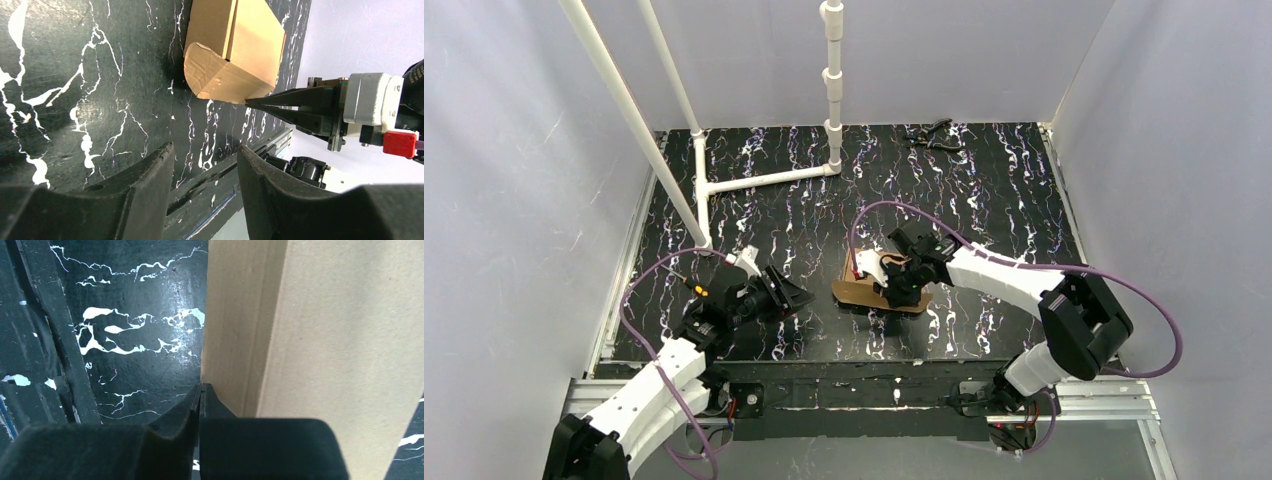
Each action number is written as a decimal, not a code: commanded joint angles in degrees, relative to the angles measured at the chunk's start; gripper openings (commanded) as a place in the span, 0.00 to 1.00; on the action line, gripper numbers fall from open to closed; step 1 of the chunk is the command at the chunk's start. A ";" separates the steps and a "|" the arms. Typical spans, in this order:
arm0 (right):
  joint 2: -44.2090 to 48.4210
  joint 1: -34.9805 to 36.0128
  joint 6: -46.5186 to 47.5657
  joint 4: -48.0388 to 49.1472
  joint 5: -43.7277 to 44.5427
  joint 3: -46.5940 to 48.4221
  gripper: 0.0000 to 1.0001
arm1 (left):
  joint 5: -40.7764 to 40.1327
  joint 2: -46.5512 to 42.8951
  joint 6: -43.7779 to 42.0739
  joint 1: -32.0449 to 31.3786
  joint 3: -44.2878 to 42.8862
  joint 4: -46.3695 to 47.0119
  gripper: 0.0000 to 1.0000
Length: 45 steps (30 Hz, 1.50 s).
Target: Fold the paper box
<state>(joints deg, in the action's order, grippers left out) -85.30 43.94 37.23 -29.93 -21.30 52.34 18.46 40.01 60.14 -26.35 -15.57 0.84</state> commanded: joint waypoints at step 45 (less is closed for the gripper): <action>4.70 -31.80 -6.09 -2.12 -24.40 5.85 0.47 | -1.14 53.31 -20.60 -6.43 -32.93 -2.79 0.50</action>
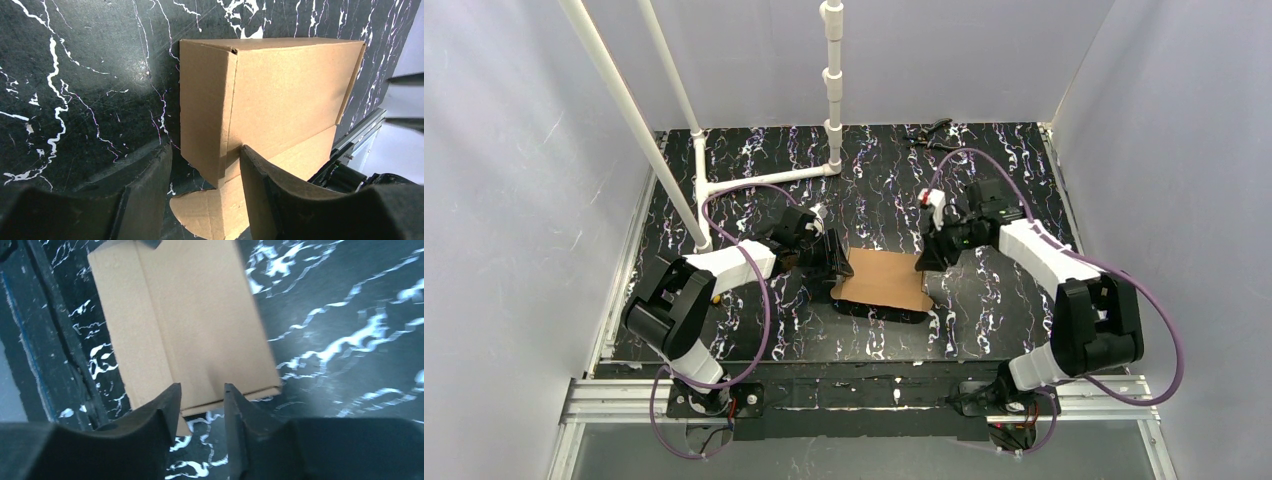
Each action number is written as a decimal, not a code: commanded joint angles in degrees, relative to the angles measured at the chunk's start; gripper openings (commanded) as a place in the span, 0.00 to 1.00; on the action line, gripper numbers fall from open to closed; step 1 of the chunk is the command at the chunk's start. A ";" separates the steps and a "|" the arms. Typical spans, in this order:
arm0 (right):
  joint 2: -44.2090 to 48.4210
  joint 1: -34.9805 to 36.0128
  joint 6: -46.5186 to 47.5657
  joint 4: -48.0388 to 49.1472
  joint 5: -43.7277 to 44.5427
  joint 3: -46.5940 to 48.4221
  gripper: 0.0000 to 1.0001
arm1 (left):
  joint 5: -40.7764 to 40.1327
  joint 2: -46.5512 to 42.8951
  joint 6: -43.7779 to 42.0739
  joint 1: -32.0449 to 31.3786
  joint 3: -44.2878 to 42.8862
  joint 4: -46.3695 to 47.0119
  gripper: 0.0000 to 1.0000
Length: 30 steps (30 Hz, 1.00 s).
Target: Fold the paper box
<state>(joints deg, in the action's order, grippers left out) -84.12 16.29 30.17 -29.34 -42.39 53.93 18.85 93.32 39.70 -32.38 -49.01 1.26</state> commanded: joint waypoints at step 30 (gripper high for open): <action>-10.57 -9.70 -44.85 34.67 -6.33 -14.69 0.82 | 3.65 -2.32 6.40 -0.40 3.79 2.90 0.49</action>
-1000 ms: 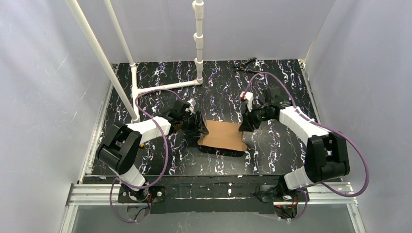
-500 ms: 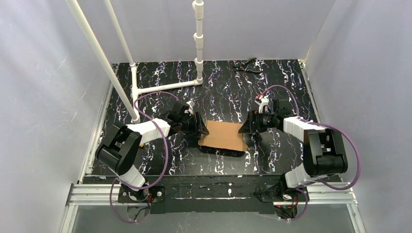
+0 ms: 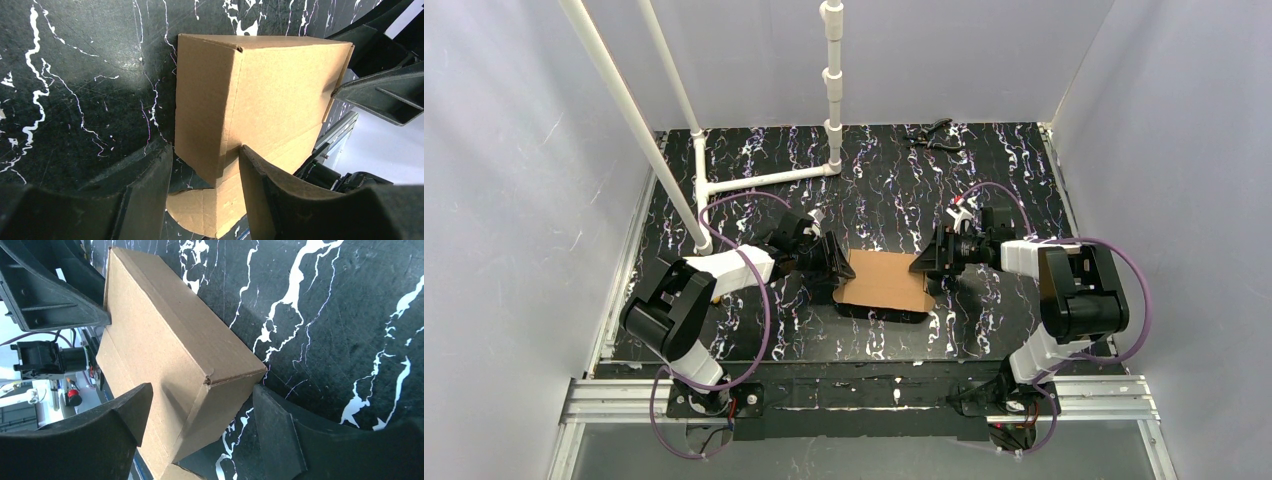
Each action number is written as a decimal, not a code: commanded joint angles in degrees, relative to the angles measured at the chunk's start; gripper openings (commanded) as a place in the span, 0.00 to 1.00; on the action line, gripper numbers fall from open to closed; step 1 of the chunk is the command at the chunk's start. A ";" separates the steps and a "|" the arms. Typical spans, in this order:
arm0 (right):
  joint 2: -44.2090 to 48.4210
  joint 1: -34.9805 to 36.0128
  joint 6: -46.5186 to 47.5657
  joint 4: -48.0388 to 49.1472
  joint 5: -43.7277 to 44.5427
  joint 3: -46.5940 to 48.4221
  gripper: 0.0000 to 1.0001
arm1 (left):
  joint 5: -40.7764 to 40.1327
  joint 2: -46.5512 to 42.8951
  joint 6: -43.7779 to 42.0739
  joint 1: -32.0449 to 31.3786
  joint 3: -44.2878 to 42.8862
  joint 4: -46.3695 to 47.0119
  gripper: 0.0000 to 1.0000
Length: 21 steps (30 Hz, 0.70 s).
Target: Fold the paper box
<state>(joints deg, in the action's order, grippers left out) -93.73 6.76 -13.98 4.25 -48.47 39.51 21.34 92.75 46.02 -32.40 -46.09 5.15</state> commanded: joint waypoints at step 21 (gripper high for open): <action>-5.74 -4.07 0.30 0.31 -5.22 0.02 0.59 | 1.25 -13.35 7.05 2.00 11.05 9.73 0.80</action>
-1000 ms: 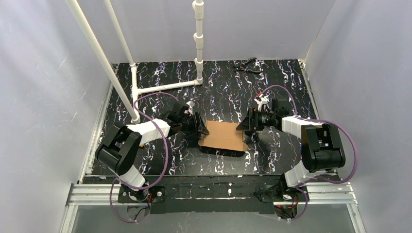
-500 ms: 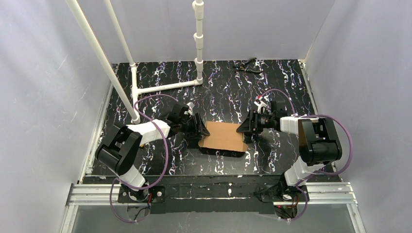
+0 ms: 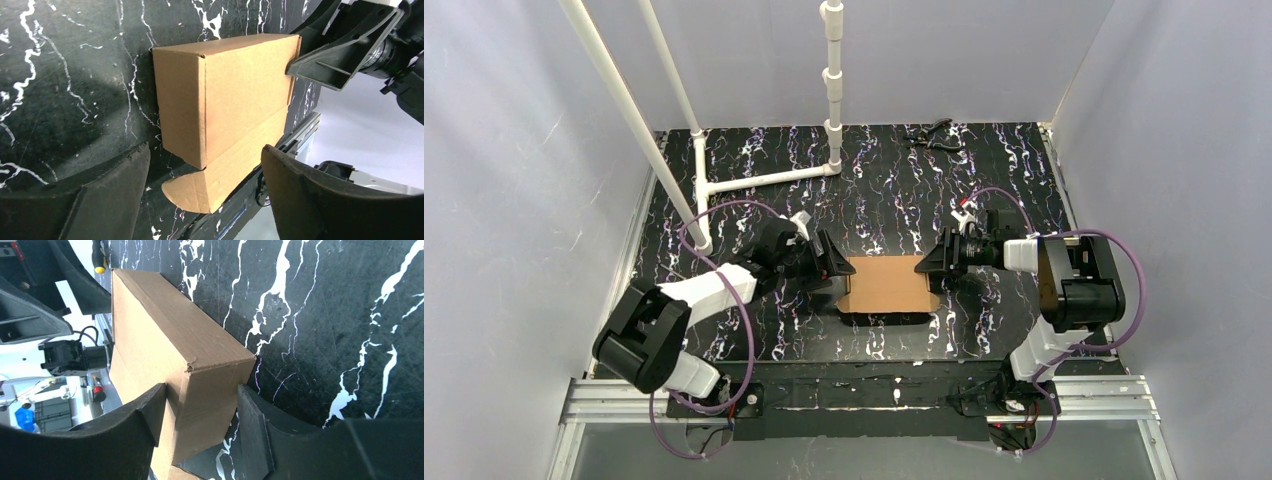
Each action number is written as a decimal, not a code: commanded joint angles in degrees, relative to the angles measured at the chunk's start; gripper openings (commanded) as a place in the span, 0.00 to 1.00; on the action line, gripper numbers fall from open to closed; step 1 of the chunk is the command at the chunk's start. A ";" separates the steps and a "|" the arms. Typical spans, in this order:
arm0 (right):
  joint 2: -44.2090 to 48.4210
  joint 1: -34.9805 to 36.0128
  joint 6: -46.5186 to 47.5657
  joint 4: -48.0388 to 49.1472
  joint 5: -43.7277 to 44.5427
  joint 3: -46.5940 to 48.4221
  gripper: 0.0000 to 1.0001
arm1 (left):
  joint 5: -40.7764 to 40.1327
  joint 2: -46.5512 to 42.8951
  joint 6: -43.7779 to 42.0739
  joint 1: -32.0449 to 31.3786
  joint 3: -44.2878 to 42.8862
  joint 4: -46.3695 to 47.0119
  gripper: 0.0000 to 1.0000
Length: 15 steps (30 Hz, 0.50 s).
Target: Fold the paper box
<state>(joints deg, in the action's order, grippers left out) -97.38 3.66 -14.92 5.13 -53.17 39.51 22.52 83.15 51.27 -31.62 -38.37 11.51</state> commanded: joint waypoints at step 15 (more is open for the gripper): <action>-8.13 -3.13 5.33 -5.04 -6.07 2.70 0.52 | 6.82 2.12 7.06 1.35 6.92 16.83 0.96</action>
<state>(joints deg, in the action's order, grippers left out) -103.61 0.62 -13.13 3.03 -61.91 41.76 26.61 84.40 56.03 -30.11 -32.34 22.41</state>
